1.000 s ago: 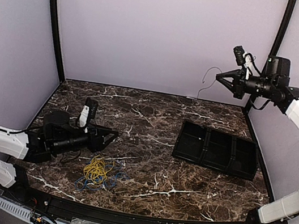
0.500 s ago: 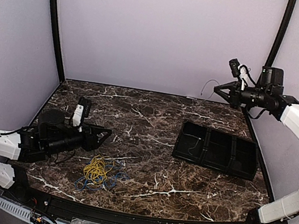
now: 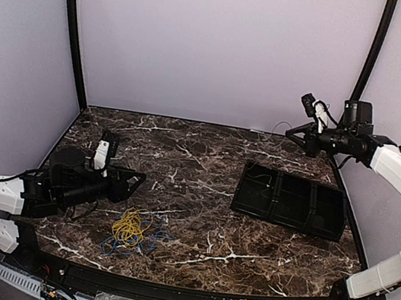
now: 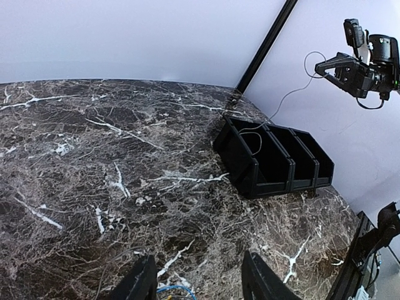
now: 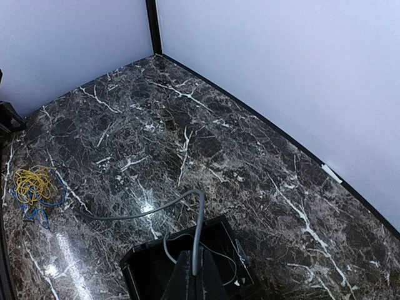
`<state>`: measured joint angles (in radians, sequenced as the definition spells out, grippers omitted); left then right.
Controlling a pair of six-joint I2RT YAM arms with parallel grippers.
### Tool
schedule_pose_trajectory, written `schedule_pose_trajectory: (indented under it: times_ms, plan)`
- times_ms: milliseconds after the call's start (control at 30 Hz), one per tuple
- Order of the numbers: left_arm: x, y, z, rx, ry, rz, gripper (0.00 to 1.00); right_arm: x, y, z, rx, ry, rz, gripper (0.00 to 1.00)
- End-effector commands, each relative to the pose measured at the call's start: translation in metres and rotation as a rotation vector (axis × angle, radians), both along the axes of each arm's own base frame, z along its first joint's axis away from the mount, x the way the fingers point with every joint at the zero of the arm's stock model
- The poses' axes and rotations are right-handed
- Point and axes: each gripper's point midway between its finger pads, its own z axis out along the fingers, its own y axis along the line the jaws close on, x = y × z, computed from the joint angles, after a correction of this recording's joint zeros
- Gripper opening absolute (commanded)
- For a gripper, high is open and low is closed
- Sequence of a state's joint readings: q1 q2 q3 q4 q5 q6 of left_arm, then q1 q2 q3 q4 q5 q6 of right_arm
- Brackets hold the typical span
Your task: Untangle the cables
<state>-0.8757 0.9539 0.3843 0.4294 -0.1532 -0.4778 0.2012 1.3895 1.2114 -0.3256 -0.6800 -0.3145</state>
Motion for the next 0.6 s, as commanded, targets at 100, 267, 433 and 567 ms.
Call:
schedule_pose_trajectory:
  times_ms: [100,267,433,567]
  plan:
    - [0.004,0.005,0.009,0.060,0.002,0.035,0.49,0.019,-0.011,-0.064,-0.137,0.133,-0.056,0.00]
    - [0.006,0.007,0.016,0.110,-0.007,0.041,0.51,0.025,-0.002,-0.099,-0.269,0.177,-0.068,0.00]
    - [0.008,0.014,0.015,0.162,-0.005,0.068,0.52,0.033,0.009,-0.127,-0.381,0.196,-0.093,0.00]
    - [0.007,0.015,0.011,0.162,0.008,0.068,0.53,0.036,0.015,-0.153,-0.438,0.244,-0.091,0.00]
